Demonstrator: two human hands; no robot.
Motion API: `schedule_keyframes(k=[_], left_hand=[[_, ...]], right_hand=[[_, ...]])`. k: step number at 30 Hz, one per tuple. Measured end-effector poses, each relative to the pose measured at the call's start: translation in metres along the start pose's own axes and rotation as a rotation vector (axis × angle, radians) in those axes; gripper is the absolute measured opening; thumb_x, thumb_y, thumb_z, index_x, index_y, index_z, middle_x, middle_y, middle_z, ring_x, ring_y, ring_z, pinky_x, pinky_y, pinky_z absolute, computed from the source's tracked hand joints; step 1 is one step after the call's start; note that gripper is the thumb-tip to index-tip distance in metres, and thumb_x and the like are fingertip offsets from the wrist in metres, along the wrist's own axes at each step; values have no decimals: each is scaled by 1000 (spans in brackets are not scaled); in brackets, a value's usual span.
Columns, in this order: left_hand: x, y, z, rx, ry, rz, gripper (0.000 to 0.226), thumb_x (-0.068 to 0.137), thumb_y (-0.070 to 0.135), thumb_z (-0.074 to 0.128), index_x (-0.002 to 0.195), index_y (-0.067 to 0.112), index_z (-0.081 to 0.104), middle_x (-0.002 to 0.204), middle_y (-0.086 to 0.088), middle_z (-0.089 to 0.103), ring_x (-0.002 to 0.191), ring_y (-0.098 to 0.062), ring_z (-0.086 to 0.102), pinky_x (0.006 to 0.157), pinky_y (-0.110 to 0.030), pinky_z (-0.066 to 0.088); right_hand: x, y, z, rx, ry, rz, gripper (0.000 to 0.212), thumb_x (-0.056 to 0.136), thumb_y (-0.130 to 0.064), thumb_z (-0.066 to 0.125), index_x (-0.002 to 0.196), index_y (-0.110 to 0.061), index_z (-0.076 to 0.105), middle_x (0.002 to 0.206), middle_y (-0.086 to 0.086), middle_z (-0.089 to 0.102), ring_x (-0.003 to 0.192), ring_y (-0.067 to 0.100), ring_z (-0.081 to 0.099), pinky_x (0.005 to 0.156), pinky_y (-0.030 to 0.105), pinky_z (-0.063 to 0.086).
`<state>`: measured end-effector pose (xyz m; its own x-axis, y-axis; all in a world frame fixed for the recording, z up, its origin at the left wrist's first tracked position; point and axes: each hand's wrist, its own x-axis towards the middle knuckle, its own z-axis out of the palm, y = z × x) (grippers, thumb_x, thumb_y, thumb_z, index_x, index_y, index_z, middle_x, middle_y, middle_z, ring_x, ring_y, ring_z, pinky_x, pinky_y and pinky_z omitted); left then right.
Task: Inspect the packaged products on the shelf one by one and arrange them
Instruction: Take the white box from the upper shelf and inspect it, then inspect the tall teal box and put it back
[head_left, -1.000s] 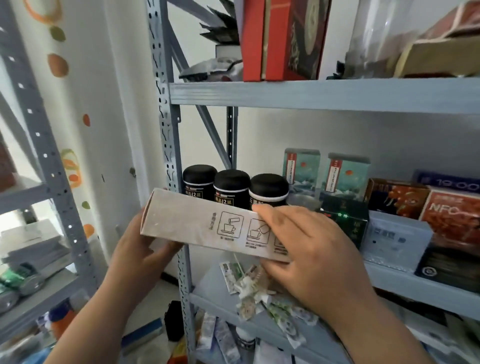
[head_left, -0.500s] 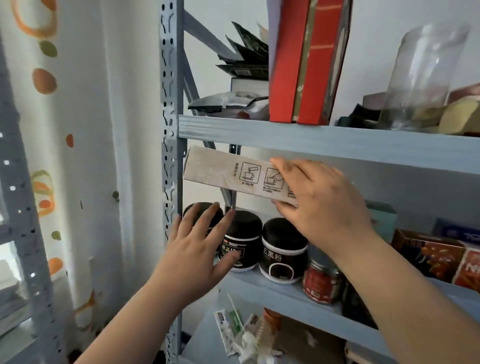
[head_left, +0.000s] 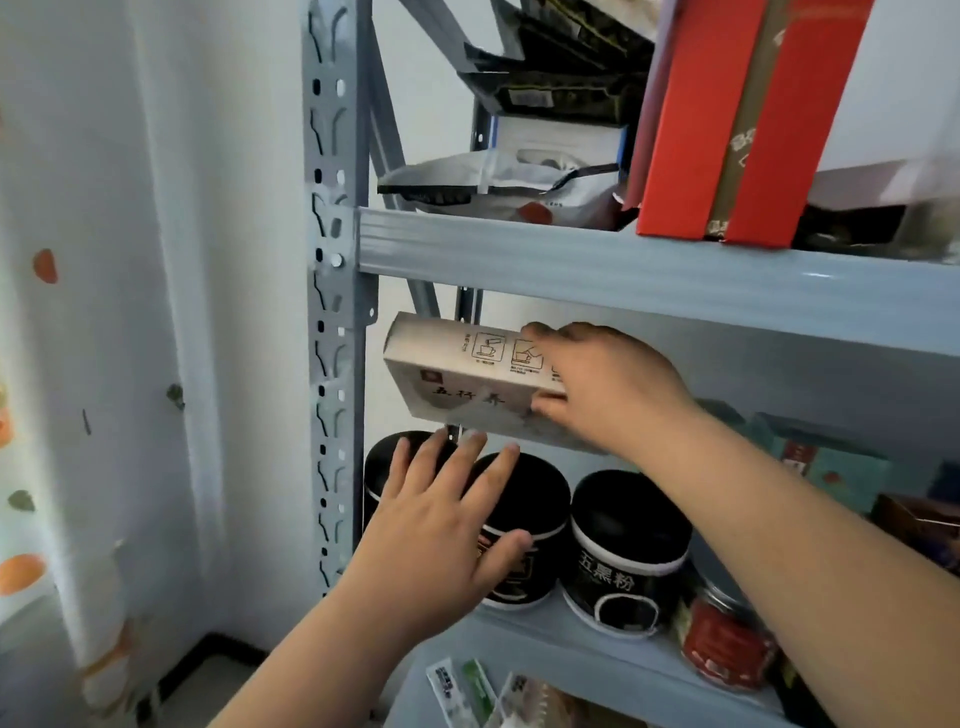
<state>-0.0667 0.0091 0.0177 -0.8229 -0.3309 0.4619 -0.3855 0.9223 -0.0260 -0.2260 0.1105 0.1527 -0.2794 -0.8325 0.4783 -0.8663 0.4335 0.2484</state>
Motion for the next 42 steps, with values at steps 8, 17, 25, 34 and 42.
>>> schedule_keyframes(k=[8, 17, 25, 34, 42], left_hand=[[12, -14, 11, -43, -34, 67, 78, 94, 80, 3, 160, 40, 10, 164, 0, 32, 152, -35, 24, 123, -62, 12], [29, -24, 12, -92, -42, 107, 78, 96, 79, 7, 161, 38, 18, 158, -3, 42, 148, -36, 33, 119, -63, 25], [58, -6, -10, -215, -19, 83, 87, 86, 84, -4, 160, 43, 13, 162, 3, 33, 151, -24, 23, 124, -45, 17], [155, 100, -26, -114, -125, 227, 78, 94, 56, 53, 160, 28, 22, 158, -4, 38, 142, -29, 40, 115, -40, 37], [221, 152, -12, -66, -318, 160, 105, 83, 55, 74, 160, 16, 14, 138, -11, 53, 125, -31, 52, 95, -38, 50]], right_hand=[[73, 20, 77, 29, -380, 61, 72, 89, -42, 75, 151, -28, 42, 136, 7, 60, 118, 28, 59, 94, 37, 52], [81, 39, 116, 35, -530, 45, 83, 99, -46, 58, 165, -26, 11, 168, 3, 29, 149, 25, 37, 117, 41, 38], [16, 58, 61, -32, -371, 59, 87, 98, -59, 53, 164, -28, 5, 172, -2, 11, 159, 25, 2, 128, 46, 13], [-97, 125, 16, -6, -342, 214, 86, 99, -58, 51, 164, -30, 3, 173, -3, 2, 159, 22, -6, 129, 45, 4], [-167, 160, 2, 95, -256, 227, 72, 99, -58, 50, 161, -37, 19, 171, -6, 13, 159, 20, 3, 130, 45, 12]])
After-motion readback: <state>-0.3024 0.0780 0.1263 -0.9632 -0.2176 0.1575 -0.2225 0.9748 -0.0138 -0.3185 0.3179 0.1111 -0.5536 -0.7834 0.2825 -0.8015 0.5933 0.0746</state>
